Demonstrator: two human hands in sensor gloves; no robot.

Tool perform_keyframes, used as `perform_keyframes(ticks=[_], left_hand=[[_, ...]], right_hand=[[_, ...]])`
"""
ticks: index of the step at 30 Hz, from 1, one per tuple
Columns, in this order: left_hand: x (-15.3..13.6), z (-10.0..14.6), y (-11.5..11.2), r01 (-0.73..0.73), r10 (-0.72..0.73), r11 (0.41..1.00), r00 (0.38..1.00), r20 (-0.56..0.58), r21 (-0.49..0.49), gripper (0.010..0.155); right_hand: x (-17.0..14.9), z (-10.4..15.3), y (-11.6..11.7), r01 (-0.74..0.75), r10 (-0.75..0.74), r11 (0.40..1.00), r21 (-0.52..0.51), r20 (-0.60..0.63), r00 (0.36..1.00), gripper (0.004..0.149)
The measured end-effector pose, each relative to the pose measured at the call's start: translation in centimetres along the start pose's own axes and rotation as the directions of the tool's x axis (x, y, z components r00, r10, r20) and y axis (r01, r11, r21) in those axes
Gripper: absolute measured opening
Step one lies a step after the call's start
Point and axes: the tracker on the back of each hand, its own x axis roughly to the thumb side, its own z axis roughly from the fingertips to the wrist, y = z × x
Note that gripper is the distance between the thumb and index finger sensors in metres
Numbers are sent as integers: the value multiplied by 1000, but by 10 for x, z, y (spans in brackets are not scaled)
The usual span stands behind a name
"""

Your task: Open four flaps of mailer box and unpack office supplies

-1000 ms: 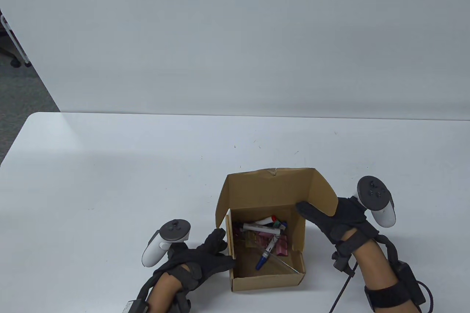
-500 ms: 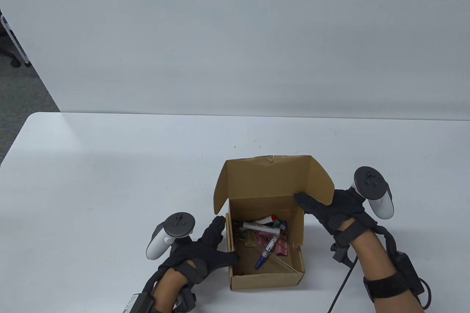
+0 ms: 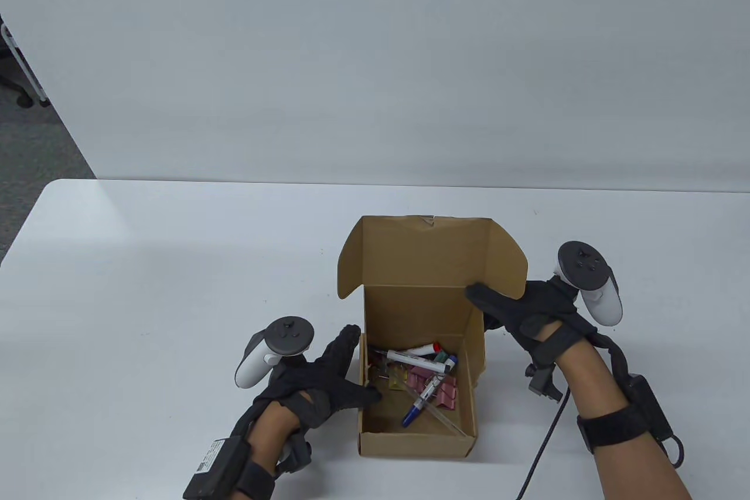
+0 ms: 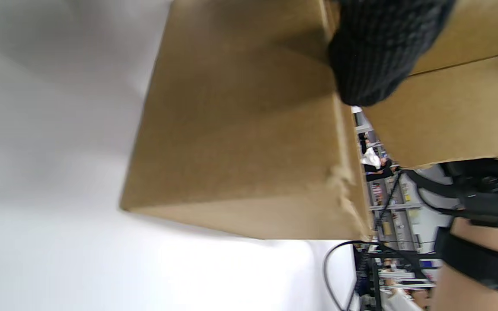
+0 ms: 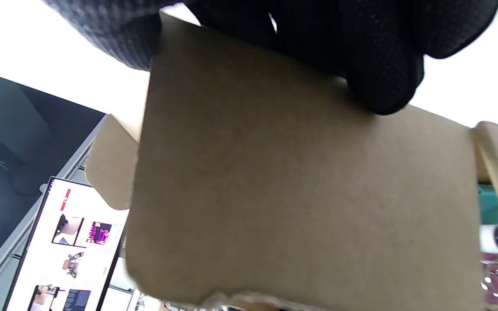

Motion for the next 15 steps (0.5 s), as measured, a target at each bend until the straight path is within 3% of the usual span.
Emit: perform_keyframes(ticks=[5,9,15], left_hand=[[-2,-7,0,-28,26,999,998,61,27,118],[-6,-8,1,-61,50,992,994,100,107,112],[-7,-9,1,-122,97,961,989,114,247,82]], right_hand=[[-1,-10,-6,19,-18,1000,9,-23,1000,59],[-6,-21,-13,69,-68,998,11,-51,996,60],[-20,-39,-22,149,-149,989,-1,-88,985,62]])
